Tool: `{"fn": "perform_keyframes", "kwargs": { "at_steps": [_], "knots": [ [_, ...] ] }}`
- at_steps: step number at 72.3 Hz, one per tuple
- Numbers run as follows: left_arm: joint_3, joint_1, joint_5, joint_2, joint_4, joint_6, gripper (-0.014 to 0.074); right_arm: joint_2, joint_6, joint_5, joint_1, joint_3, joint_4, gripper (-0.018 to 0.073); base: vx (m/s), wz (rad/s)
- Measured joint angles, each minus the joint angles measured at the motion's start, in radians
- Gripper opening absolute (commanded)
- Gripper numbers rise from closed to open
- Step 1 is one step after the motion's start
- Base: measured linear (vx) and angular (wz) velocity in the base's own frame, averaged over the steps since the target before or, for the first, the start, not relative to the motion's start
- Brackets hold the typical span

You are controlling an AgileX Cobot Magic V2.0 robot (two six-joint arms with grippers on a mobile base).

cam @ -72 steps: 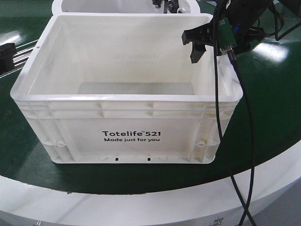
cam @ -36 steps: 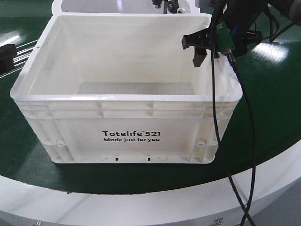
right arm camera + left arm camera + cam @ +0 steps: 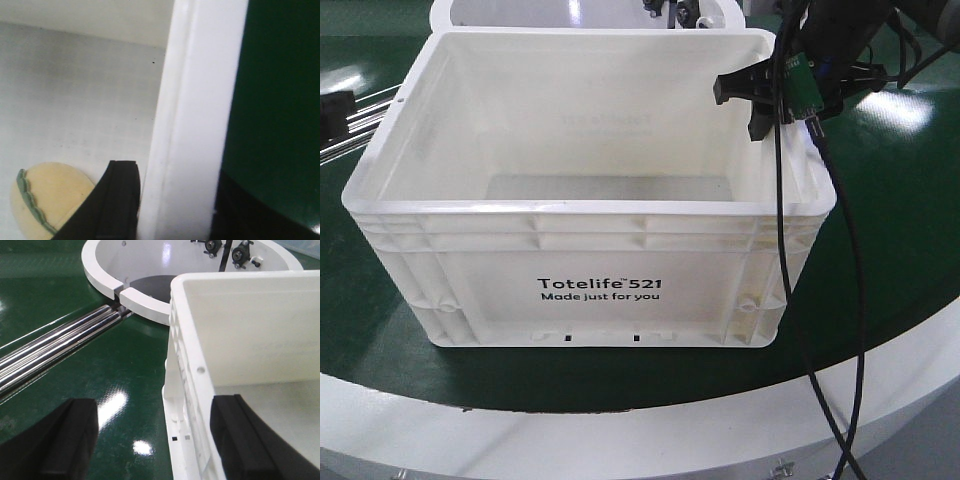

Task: Place moving items into box and shelve

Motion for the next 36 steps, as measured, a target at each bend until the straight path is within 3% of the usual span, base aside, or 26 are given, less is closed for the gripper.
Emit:
{"fn": "perform_keyframes", "kwargs": {
  "at_steps": [23,36],
  "knots": [
    [-0.461,0.0,0.412,0.315,-0.024,0.0,0.0575,0.0,-0.009,0.001,0.0,0.0,0.0,-0.0008,0.0,0.0],
    [-0.624,0.0,0.536,0.455,-0.051,0.0,0.0575,0.0,-0.021,0.001,0.0,0.0,0.0,-0.0008,0.0,0.0]
  ]
}}
